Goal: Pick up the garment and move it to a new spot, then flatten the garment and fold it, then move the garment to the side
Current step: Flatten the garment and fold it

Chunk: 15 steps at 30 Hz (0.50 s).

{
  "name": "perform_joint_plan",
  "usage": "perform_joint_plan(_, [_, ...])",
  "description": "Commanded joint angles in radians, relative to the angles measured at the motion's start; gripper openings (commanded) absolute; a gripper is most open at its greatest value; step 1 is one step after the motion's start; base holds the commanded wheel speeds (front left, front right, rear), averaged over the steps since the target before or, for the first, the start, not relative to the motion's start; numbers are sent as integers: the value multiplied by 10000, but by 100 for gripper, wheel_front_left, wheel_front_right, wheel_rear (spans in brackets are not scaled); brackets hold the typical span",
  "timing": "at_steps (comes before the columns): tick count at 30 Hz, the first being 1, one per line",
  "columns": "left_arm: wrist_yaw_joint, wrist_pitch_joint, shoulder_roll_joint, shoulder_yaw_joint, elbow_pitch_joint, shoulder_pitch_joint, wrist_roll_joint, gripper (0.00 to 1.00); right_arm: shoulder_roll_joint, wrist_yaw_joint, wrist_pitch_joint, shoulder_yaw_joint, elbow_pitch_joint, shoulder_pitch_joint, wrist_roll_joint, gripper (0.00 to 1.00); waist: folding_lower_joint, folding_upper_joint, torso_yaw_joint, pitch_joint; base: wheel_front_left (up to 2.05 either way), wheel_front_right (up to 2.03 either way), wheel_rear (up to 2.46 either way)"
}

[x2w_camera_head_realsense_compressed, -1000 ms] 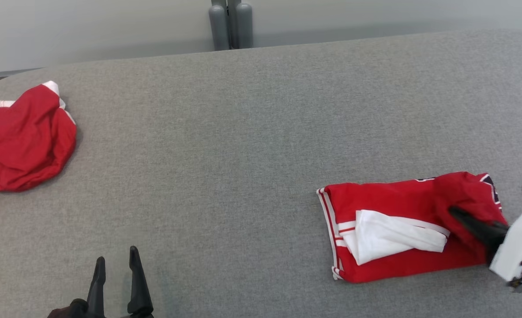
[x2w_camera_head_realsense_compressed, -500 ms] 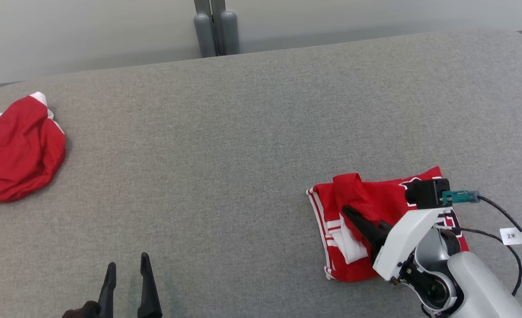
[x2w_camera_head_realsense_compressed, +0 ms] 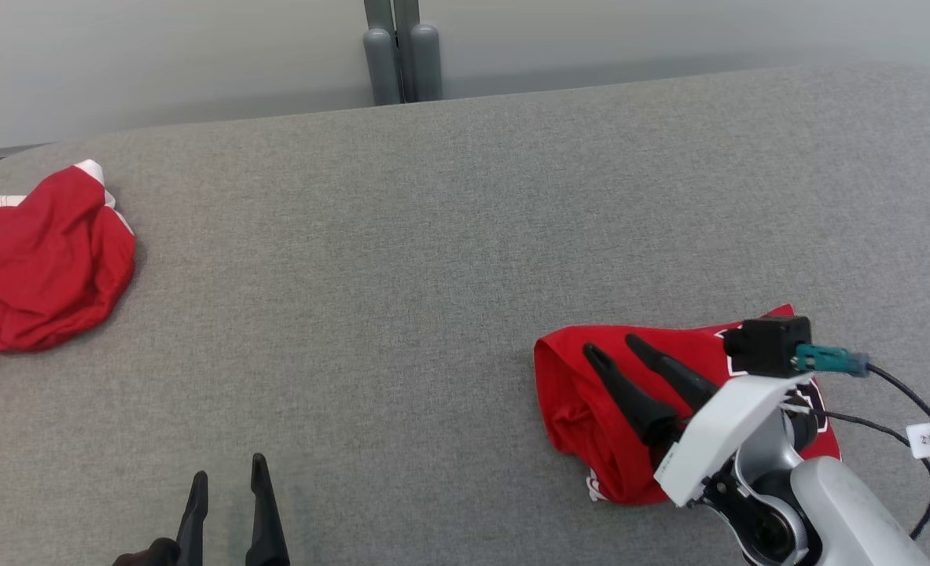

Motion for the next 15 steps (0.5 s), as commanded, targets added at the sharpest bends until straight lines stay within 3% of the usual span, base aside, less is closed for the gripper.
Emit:
perform_joint_plan(1, [28, -27, 28, 115, -31, 134, 14, 100, -32, 4, -437, -164, -430, 333, -77, 100, 0, 0, 61, -92, 0, 0, 0])
perform_joint_plan(5, [13, -27, 28, 313, -115, 321, 7, 100, -352, 4, -1888, -690, -1877, 1353, -397, 100, 0, 0, 95, -318, 0, 0, 0])
perform_joint_plan(8, [-19, -27, 27, 452, -212, 422, -14, 100, -726, 6, -3267, -1453, -2229, 2283, -1215, 100, 0, 0, 50, -472, 0, 0, 0])
perform_joint_plan(12, [-148, -27, 28, 518, -352, 541, 98, 100, -1196, 4, -4878, -2648, -1267, 3171, -2996, 100, 0, 0, 3, -682, 0, 0, 0])
perform_joint_plan(15, [-247, -27, 30, 689, -513, 665, 348, 100, -1174, 4, -5293, -3235, -468, 3551, -3945, 100, 0, 0, -19, -953, 0, 0, 0])
